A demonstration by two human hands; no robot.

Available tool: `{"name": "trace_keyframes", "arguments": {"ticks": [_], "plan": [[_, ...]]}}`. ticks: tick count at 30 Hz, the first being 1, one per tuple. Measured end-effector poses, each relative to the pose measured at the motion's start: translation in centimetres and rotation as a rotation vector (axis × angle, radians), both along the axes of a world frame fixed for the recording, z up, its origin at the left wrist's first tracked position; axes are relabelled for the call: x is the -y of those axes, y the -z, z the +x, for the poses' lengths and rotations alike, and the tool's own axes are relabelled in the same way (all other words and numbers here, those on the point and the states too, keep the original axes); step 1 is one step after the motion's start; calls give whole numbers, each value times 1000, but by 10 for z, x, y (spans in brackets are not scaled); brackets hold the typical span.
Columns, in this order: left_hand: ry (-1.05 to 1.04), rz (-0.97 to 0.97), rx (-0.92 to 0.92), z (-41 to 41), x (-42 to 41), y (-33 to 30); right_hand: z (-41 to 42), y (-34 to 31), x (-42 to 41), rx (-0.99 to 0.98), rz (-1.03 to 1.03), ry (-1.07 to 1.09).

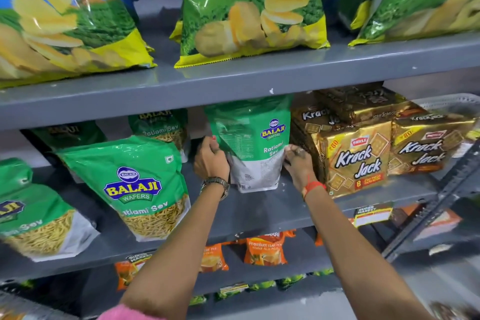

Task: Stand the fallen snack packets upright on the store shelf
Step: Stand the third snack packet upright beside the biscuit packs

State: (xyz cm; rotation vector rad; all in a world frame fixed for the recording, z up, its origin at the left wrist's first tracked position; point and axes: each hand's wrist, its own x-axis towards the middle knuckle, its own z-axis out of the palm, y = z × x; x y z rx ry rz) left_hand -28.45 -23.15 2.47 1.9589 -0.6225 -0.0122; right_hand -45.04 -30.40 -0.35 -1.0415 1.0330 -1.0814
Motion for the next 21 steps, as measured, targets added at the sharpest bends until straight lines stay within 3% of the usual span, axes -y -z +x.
{"name": "trace_keyframes", "arguments": {"ticks": [3, 7, 13, 17, 21], "plan": [[-29, 10, -42, 0, -2, -4, -2, 2, -2, -36, -52, 55], [232, -130, -41, -24, -17, -4, -5, 15, -12, -99, -109, 137], [511, -65, 214, -67, -41, 3, -9, 37, -52, -74, -280, 170], [440, 0, 272, -74, -41, 9, 2, 37, -62, -102, -316, 23], [393, -60, 239, -63, -38, 14, 10, 35, -65, -182, -296, -74]]}}
